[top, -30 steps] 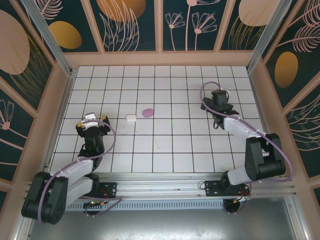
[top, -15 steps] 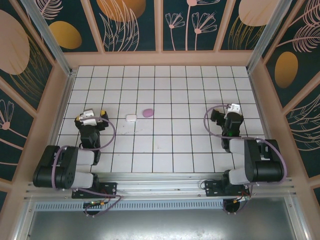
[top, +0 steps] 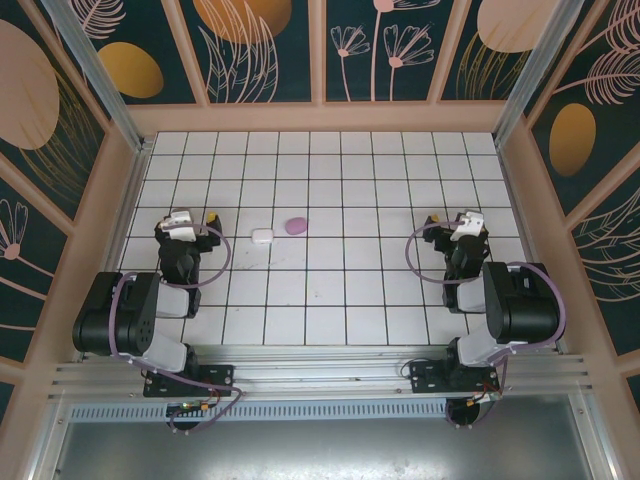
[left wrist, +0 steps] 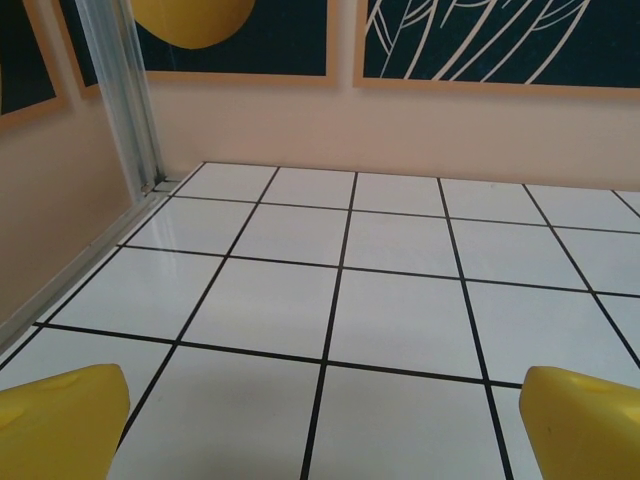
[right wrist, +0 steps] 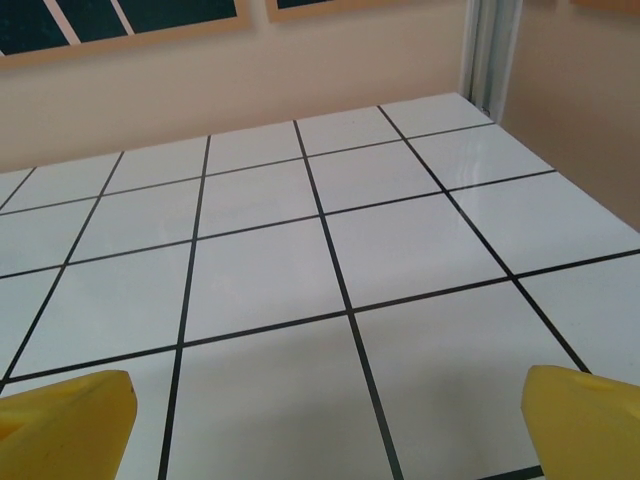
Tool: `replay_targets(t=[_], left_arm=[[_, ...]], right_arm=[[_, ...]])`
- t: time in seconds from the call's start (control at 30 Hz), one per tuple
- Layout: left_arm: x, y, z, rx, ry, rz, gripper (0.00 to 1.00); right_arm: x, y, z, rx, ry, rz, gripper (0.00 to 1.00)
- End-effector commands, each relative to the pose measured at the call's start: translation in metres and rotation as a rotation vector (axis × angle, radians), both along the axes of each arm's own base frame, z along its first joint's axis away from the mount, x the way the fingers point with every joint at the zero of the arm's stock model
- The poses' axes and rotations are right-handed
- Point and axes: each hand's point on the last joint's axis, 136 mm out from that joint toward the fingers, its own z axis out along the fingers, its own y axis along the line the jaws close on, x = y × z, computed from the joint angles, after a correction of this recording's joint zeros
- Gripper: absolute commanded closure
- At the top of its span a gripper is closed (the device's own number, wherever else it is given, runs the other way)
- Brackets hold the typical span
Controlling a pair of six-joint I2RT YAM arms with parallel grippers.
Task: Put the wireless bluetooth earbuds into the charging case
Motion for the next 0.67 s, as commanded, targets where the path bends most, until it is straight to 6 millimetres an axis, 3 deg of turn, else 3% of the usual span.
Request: replay_targets(t=[0.0,0.63], left_arm=[[0.0026,0.0007,0.0044,-0.007,-0.015,-0.005,0.01],[0.0031,0.0005,0.0038,-0.007,-0.012,-0.005,0.01]], right_arm=[[0.0026,0.0017,0.0143,0.013,-0.063,0.015,0.01],[0.0058,0.0102,0.0141,0.001,-0.055,0.065,0.01]])
